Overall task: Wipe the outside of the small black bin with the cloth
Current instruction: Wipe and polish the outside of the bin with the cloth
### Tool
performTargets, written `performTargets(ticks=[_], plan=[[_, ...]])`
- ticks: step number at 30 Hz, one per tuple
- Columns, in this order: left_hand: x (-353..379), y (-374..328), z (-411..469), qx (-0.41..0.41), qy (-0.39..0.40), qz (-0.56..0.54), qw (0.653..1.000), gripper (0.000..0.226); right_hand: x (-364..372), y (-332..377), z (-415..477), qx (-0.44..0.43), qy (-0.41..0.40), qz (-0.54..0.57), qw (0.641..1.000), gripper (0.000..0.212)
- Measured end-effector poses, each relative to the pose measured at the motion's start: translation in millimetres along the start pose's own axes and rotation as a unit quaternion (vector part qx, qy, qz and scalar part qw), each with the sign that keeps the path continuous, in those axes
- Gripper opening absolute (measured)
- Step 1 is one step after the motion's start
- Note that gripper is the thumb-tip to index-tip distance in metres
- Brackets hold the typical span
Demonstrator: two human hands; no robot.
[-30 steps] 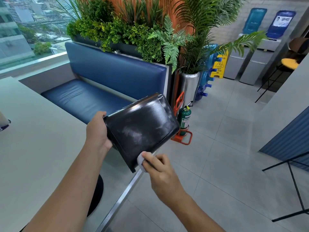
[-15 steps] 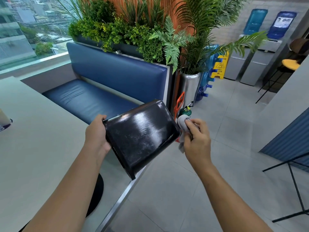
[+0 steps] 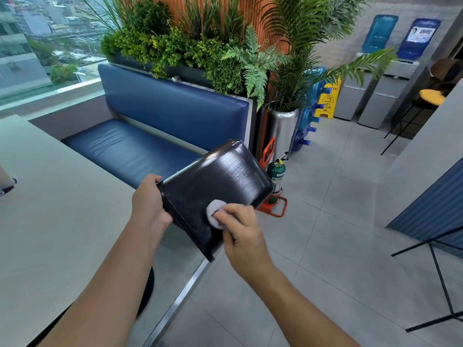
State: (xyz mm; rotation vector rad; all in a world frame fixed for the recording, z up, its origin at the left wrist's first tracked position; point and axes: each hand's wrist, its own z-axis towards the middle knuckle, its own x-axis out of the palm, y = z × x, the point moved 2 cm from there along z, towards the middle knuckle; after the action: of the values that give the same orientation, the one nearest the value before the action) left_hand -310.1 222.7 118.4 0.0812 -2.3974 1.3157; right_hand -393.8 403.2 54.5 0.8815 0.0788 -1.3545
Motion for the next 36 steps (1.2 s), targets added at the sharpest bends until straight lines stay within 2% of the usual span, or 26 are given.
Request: performTargets(ticks=[6, 9, 15, 20, 25, 31, 36], plan=[[-4.8, -1.0, 0.3, 0.011, -0.009, 0.004, 1.0, 0.017, 20.7, 31.4, -18.0, -0.041, 0.058, 0.047, 0.996, 0.041], [-5.9, -1.1, 1.5, 0.017, -0.008, 0.008, 1.0, 0.019, 10.6, 29.3, -11.9, -0.046, 0.051, 0.054, 0.996, 0.041], [-10.3, -7.3, -1.2, 0.027, -0.009, 0.007, 1.0, 0.022, -42.9, -20.4, 41.3, 0.066, -0.067, -0.01, 0.996, 0.037], [-6.7, -5.5, -6.7, 0.023, 0.003, 0.024, 0.999, 0.02, -51.6, -55.9, 61.5, 0.125, -0.06, -0.07, 0.988, 0.036], [0.3, 4.7, -11.4, 0.017, -0.001, 0.032, 0.999, 0.023, -22.7, -29.8, 42.4, 0.081, -0.042, -0.075, 0.993, 0.032], [4.3, 12.7, -13.3, 0.017, -0.019, 0.019, 1.0, 0.022, 27.6, 27.6, 7.8, -0.017, 0.013, -0.008, 1.0, 0.037], [-1.5, 11.2, -11.7, 0.017, -0.006, 0.02, 1.0, 0.023, 24.4, 30.5, 7.5, -0.063, 0.038, -0.02, 0.997, 0.027]])
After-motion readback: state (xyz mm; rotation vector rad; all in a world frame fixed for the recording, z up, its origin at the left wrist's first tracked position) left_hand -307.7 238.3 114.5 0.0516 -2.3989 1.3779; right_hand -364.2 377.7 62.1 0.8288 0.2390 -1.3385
